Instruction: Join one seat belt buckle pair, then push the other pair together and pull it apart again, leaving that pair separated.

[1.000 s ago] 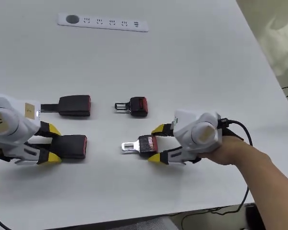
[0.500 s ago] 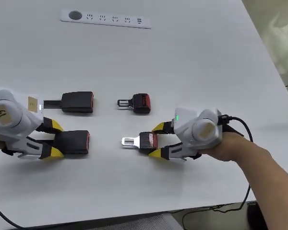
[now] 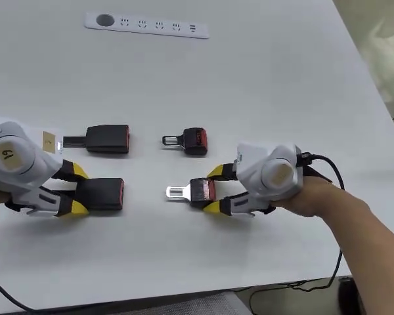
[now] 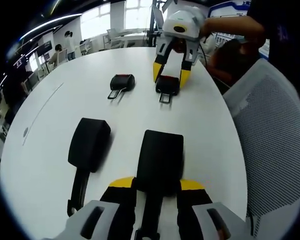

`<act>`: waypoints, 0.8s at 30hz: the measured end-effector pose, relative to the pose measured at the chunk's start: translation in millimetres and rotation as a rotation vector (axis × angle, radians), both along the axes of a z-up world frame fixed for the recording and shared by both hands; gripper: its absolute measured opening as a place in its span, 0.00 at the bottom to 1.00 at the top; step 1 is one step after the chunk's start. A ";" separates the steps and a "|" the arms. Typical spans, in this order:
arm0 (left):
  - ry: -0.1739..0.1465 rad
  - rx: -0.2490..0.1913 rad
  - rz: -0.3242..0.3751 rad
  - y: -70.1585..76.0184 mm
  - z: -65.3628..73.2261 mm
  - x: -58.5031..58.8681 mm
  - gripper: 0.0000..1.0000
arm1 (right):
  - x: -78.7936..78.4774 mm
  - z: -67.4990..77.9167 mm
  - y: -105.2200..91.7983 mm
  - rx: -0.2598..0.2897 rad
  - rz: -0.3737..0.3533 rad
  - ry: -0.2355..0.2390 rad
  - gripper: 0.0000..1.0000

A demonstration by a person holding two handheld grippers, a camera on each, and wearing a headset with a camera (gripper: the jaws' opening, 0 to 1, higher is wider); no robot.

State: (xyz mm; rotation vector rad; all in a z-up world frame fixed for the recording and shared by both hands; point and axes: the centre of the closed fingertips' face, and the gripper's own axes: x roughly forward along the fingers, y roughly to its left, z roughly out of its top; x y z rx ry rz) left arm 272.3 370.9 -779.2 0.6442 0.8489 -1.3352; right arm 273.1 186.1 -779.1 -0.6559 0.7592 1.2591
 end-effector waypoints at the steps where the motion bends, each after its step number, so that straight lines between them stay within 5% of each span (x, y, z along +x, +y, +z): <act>1: 0.002 -0.001 0.004 -0.3 0.3 -0.1 0.32 | 0.3 -0.3 0.6 0.001 0.001 0.000 0.31; 24: 0.009 0.000 0.014 0.4 -0.6 0.9 0.32 | 2.0 -1.4 29.2 0.025 0.039 0.006 0.31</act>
